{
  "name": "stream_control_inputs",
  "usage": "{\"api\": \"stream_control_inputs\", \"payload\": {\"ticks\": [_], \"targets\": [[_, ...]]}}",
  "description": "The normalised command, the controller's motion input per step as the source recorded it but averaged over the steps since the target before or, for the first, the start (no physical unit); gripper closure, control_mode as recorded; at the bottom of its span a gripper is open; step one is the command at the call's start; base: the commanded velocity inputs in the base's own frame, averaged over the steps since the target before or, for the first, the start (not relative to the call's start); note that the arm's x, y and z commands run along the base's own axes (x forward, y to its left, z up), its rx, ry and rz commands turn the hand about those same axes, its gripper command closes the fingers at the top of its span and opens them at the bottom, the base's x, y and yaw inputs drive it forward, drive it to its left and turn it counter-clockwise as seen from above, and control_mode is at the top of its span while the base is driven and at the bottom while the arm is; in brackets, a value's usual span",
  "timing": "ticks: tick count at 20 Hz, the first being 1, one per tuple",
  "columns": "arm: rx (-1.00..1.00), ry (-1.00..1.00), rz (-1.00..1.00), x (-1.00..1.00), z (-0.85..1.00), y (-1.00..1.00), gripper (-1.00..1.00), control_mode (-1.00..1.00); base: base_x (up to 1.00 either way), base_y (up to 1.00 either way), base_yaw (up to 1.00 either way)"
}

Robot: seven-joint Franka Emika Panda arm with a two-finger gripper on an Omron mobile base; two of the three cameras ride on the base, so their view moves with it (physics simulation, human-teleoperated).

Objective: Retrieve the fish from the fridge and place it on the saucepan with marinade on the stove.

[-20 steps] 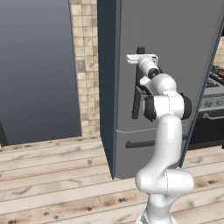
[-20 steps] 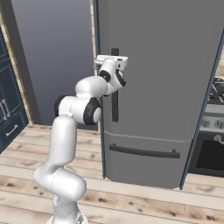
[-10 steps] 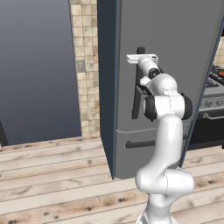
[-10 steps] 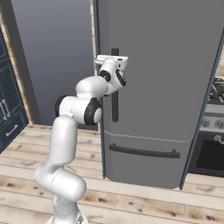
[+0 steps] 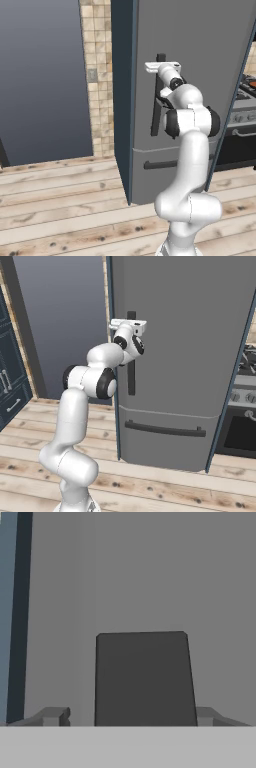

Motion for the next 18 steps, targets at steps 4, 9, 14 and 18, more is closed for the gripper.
{"api": "stream_control_inputs", "payload": {"ticks": [4, 9, 14, 18], "targets": [[0.0, 0.0, 0.0, 0.0, 0.0, 0.0, 1.0, -1.0, 0.0, 0.0, 0.0], [0.0, 0.0, 0.0, 0.0, 0.0, 0.0, 1.0, -1.0, 0.0, 0.0, 0.0], [0.0, 0.0, 0.0, 0.0, 0.0, 0.0, 1.0, -1.0, 0.0, 0.0, 0.0], [0.0, 0.0, 0.0, -0.15, 0.0, -0.04, 1.0, -1.0, 0.0, 0.0, 0.0]]}}
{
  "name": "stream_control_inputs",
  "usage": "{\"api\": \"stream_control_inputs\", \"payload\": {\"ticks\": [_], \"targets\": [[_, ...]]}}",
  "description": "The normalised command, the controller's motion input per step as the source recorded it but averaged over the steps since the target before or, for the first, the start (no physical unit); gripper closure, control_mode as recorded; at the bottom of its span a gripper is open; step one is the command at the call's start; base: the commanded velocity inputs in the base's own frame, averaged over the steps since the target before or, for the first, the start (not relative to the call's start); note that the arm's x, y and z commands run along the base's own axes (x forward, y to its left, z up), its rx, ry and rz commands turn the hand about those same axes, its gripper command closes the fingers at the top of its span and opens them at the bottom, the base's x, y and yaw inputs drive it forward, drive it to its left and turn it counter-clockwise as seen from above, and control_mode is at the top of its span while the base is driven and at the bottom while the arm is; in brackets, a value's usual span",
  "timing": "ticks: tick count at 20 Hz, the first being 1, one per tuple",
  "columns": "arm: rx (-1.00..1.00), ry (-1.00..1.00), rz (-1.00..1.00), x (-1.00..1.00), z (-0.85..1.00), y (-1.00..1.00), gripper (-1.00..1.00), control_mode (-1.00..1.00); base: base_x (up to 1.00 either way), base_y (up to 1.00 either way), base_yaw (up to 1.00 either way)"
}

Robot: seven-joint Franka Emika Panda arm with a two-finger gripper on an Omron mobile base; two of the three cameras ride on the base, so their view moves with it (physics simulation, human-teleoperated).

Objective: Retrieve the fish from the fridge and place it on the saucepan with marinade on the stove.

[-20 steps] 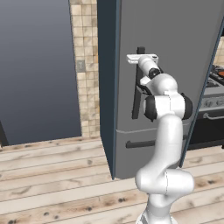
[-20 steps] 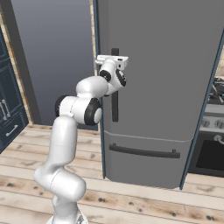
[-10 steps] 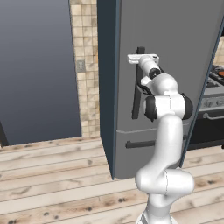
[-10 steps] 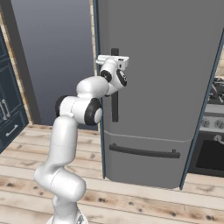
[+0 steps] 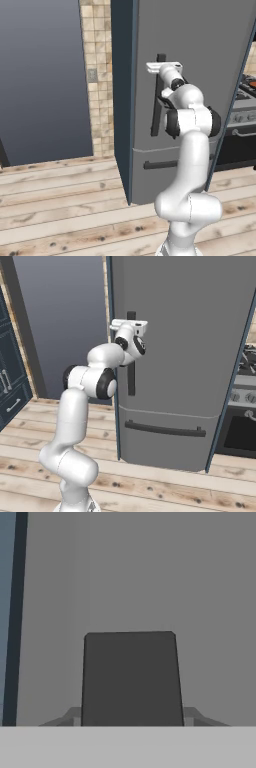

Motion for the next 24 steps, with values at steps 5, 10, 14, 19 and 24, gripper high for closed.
{"api": "stream_control_inputs", "payload": {"ticks": [5, 10, 14, 19, 24], "targets": [[0.0, 0.0, 0.0, -0.51, 0.0, -0.29, 1.0, -1.0, 0.0, 0.0, 0.0], [0.0, 0.0, 0.0, -0.5, 0.0, -0.44, 1.0, -1.0, 0.0, 0.0, 0.0], [0.0, 0.0, 0.0, -0.5, 0.0, -0.54, 1.0, -1.0, 0.0, 0.0, 0.0], [0.0, 0.0, 0.0, -0.53, 0.0, -0.59, 1.0, -1.0, 0.0, 0.0, 0.0], [0.0, 0.0, 0.0, -0.49, 0.0, -0.6, 1.0, -1.0, 0.0, 0.0, 0.0]]}}
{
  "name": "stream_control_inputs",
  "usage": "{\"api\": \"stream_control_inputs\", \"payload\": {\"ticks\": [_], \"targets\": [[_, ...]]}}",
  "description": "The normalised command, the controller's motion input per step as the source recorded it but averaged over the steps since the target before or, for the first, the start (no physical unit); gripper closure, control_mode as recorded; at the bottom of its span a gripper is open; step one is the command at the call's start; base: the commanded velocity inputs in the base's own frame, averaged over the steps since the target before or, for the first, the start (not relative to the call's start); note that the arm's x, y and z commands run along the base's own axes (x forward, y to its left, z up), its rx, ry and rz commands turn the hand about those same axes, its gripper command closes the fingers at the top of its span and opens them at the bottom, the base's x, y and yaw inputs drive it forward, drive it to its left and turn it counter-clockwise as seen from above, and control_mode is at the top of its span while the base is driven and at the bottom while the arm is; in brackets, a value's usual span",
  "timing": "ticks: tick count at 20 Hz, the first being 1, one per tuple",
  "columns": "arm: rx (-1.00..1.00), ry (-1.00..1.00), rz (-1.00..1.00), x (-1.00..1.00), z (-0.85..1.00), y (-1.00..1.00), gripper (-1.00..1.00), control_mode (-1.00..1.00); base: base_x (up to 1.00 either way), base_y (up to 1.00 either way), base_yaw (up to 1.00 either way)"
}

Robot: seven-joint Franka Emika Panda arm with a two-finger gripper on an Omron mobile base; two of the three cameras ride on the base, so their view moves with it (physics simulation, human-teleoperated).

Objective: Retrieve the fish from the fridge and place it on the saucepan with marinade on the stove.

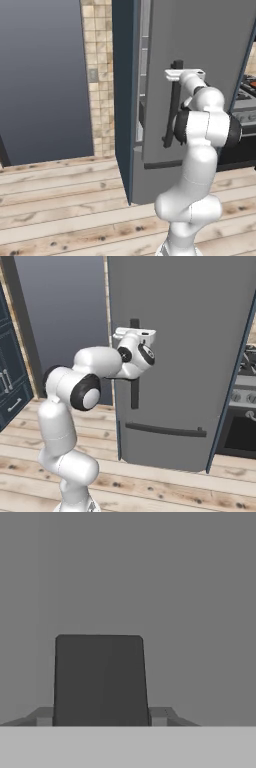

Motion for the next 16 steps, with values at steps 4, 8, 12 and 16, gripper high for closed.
{"api": "stream_control_inputs", "payload": {"ticks": [4, 8, 12, 16], "targets": [[0.0, 0.0, 0.0, -0.43, 0.0, -0.61, 1.0, -1.0, 0.0, 0.0, 0.0], [0.0, 0.0, 0.0, -0.42, 0.0, -0.64, 1.0, -1.0, 0.0, 0.0, 0.0], [0.0, 0.0, 0.0, -0.37, 0.0, -0.63, 1.0, -1.0, 0.0, 0.0, 0.0], [0.0, 0.0, 0.0, -0.34, 0.0, -0.65, 1.0, -1.0, 0.0, 0.0, 0.0]]}}
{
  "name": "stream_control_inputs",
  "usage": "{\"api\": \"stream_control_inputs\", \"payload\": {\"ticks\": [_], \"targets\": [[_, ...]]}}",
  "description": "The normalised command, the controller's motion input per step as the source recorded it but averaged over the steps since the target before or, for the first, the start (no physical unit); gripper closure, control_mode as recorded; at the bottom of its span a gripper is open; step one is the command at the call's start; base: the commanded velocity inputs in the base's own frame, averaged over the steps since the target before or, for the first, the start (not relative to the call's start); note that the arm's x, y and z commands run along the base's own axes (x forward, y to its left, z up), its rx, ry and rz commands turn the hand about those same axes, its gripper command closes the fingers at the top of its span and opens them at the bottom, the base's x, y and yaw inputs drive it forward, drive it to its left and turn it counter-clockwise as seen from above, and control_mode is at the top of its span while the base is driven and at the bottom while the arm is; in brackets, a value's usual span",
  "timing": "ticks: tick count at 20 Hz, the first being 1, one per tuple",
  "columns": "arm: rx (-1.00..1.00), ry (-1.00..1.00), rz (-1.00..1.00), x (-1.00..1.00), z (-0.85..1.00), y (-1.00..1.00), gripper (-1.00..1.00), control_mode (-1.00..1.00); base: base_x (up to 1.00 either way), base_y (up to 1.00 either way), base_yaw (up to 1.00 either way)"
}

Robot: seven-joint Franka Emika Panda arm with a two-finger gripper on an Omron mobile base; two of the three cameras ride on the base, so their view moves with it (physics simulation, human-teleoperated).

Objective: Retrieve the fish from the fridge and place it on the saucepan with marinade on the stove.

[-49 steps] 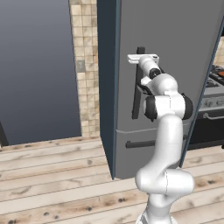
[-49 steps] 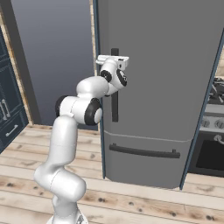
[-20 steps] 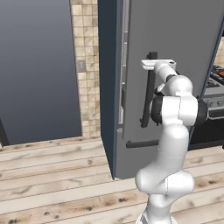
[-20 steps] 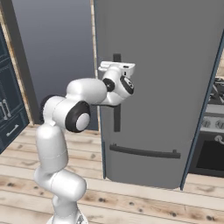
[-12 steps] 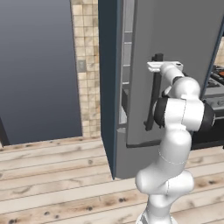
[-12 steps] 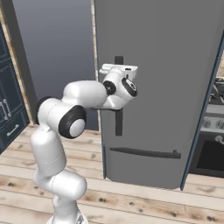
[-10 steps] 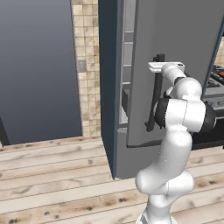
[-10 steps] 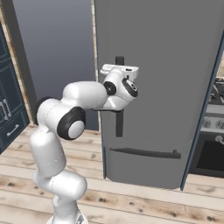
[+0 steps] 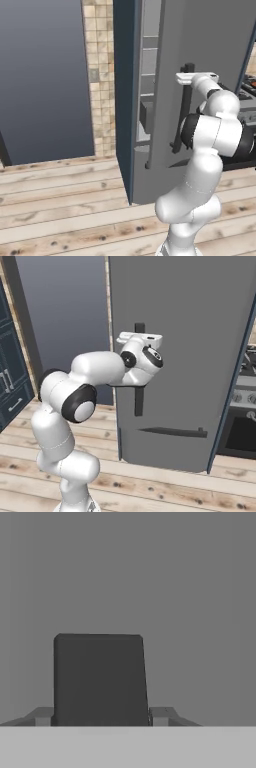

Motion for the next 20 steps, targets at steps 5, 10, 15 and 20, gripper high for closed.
{"api": "stream_control_inputs", "payload": {"ticks": [5, 10, 15, 20], "targets": [[0.0, 0.0, 0.02, -0.21, 0.0, -0.65, 1.0, -1.0, 0.0, 0.0, 0.0], [0.0, 0.01, 0.02, -0.02, 0.0, -0.47, 1.0, -1.0, 0.0, 0.0, 0.0], [0.0, 0.0, 0.09, -0.07, 0.0, -0.63, 1.0, -1.0, 0.0, 0.0, 0.0], [0.0, 0.0, 0.09, -0.09, 0.0, -0.66, 1.0, -1.0, 0.0, 0.0, 0.0]]}}
